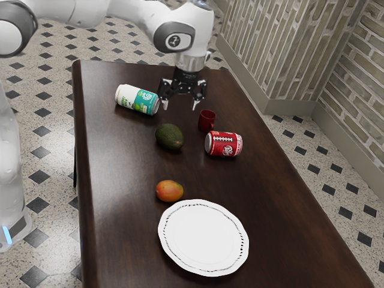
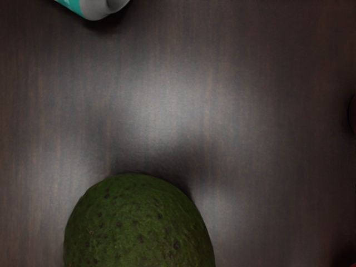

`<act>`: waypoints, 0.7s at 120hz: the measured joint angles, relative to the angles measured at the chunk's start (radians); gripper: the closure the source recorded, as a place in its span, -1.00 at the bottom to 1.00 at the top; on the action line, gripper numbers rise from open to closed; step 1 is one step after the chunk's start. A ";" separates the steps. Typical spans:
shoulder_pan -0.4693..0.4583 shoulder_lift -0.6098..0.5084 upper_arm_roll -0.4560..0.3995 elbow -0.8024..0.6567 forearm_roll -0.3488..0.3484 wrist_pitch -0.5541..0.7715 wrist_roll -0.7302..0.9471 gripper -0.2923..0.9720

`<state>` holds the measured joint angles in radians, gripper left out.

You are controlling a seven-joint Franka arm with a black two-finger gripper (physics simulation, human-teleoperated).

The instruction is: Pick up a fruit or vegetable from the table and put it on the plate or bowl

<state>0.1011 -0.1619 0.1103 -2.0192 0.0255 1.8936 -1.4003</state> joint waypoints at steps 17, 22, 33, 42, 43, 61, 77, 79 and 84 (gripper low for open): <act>0.005 -0.013 0.002 -0.023 0.000 0.040 -0.043 -0.54; 0.007 -0.018 0.002 -0.026 -0.001 0.046 -0.056 -0.54; 0.008 -0.028 0.002 -0.044 -0.002 0.057 -0.085 -0.54; 0.008 -0.036 0.003 -0.068 -0.001 0.064 -0.105 -0.54; 0.008 -0.036 0.003 -0.069 -0.001 0.065 -0.107 -0.54; 0.007 -0.048 0.000 -0.089 0.000 0.074 -0.142 -0.54; 0.006 -0.049 -0.003 -0.116 0.000 0.090 -0.168 -0.54; 0.006 -0.048 -0.003 -0.118 0.000 0.093 -0.170 -0.54; 0.007 -0.045 -0.003 -0.122 0.001 0.098 -0.177 -0.54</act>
<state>0.1076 -0.2074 0.1075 -2.1416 0.0260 1.9916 -1.5771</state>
